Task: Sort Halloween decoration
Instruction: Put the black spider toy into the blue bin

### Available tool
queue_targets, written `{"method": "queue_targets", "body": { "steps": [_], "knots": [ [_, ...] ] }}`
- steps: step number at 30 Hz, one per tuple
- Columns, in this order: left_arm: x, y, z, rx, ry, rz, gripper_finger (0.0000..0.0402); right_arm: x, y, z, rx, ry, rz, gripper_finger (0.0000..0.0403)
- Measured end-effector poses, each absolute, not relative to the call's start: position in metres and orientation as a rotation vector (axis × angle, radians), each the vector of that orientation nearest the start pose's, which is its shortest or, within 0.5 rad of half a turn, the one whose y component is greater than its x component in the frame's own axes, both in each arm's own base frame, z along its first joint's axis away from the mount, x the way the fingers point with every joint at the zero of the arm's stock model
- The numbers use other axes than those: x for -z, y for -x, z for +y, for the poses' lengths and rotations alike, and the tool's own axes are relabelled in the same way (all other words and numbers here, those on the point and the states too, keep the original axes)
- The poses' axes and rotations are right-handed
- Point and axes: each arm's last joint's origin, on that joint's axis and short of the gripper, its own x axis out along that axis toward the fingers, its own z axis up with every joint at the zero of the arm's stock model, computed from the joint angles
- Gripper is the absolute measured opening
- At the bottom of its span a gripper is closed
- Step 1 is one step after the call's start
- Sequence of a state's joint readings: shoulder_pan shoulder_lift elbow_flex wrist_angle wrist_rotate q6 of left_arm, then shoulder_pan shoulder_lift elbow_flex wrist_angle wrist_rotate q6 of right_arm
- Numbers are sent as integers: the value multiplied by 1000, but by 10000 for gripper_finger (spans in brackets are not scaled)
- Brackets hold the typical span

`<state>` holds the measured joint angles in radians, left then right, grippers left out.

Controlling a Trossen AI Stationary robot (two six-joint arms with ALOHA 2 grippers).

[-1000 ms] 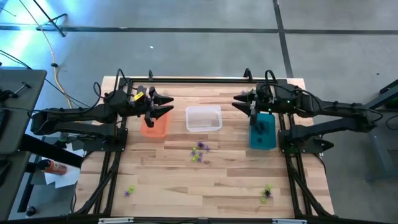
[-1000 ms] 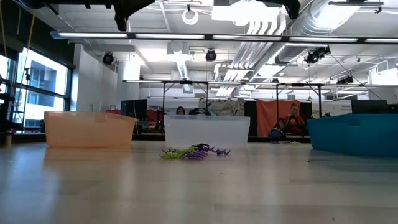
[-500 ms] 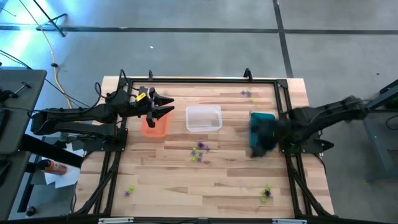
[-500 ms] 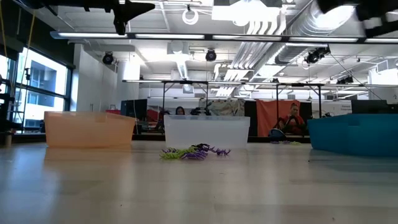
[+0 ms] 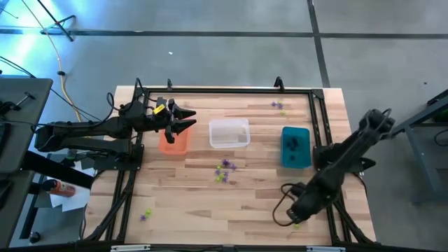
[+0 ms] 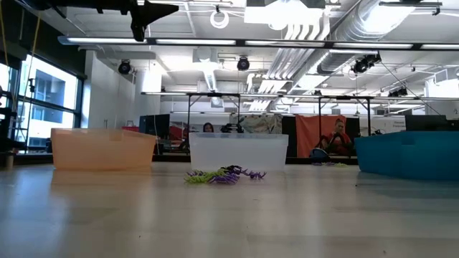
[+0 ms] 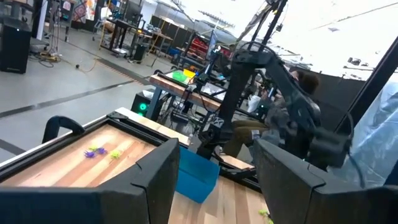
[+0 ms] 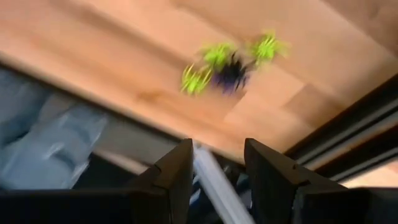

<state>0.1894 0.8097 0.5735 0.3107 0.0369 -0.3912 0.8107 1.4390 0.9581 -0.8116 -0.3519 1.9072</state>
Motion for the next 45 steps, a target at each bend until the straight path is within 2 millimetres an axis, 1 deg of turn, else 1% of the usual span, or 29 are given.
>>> {"method": "queue_targets", "body": {
  "steps": [5, 9, 14, 18, 22, 31, 36, 41, 43, 45],
  "knots": [
    [-303, -183, 34, -136, 382, -103, 190, -183, -185, 198, 661, -1100, 1744, 139],
    [-303, -183, 34, -136, 384, -103, 190, -165, -191, 200, 712, -1067, 1801, 139],
    [-303, -183, 34, -134, 408, -105, 190, -149, -195, 205, 704, -1031, 1844, 139],
    [-303, -183, 34, -134, 408, -104, 190, -142, -195, 206, 721, -1003, 1856, 139],
    [-303, -183, 34, -134, 408, -103, 190, -139, -195, 206, 722, -990, 1859, 129],
    [-300, -184, 34, -141, 411, -74, 190, -130, -196, 207, 733, -949, 1883, 84],
    [-300, -184, 34, -141, 411, -73, 190, -131, -195, 206, 729, -929, 1871, 62],
    [-300, -184, 34, -140, 410, -75, 190, -141, -194, 204, 696, -935, 1835, 12],
    [-300, -184, 34, -140, 410, -76, 190, -149, -193, 202, 681, -935, 1814, 5],
    [-300, -184, 34, -140, 410, -76, 190, -161, -191, 200, 655, -931, 1800, 7]
  ]
}}
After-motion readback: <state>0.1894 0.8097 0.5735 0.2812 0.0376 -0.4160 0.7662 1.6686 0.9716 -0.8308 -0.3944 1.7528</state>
